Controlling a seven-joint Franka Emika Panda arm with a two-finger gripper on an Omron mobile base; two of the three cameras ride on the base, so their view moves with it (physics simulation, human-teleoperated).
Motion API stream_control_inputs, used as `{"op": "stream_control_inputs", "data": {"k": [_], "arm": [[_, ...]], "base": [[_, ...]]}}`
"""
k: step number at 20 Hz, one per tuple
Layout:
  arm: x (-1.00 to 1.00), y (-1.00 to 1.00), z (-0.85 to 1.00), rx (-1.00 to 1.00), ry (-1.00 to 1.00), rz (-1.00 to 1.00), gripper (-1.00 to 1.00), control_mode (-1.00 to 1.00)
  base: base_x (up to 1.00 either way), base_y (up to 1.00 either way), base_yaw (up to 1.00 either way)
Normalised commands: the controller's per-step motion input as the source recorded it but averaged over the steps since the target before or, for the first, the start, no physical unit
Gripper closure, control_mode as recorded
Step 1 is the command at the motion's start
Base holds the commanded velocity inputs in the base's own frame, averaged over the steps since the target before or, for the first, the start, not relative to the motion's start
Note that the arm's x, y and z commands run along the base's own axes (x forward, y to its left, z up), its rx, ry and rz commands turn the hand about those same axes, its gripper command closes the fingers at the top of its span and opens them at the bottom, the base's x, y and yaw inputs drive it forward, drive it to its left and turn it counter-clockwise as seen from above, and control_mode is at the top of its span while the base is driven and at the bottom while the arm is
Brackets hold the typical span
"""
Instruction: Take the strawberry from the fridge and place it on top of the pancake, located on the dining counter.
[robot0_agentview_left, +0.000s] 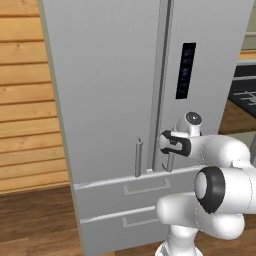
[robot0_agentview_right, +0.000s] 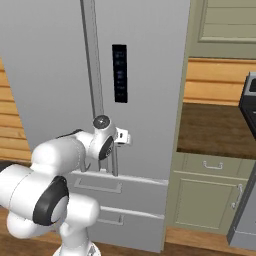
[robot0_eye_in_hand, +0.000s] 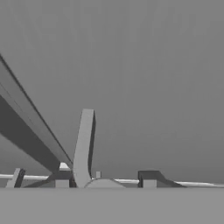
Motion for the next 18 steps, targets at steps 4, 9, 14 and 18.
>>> {"op": "stream_control_inputs", "data": {"k": [4, 9, 14, 18], "arm": [[0.16, -0.01, -0.06, 0.00, -0.06, 0.00, 1.00, -1.00], [-0.20, -0.49, -0.12, 0.02, -0.06, 0.00, 1.00, -1.00], [-0.79, -0.98, 0.00, 0.05, -0.09, 0.00, 1.00, -1.00], [-1.00, -1.00, 0.00, 0.09, -0.03, 0.00, 1.00, -1.00]], "base": [[0.00, 0.00, 0.00], [0.00, 0.00, 0.00], [0.00, 0.00, 0.00], [0.00, 0.00, 0.00]]}}
